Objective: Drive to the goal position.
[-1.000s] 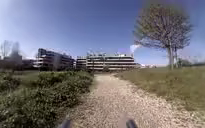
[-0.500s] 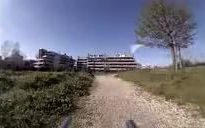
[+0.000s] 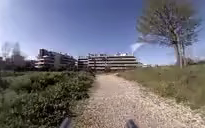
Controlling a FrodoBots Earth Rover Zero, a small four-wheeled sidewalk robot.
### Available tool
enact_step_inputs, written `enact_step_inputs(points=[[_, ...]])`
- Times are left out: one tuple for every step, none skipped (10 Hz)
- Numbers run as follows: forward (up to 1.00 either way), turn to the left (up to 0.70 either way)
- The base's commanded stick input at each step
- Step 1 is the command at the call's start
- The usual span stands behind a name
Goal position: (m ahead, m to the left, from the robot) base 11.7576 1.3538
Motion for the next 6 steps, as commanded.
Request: enact_step_inputs(points=[[0.5, 0.0], [0.5, 0.0], [0.5, 0.0], [0.5, 0.0], [0.5, 0.0], [0.5, 0.0]])
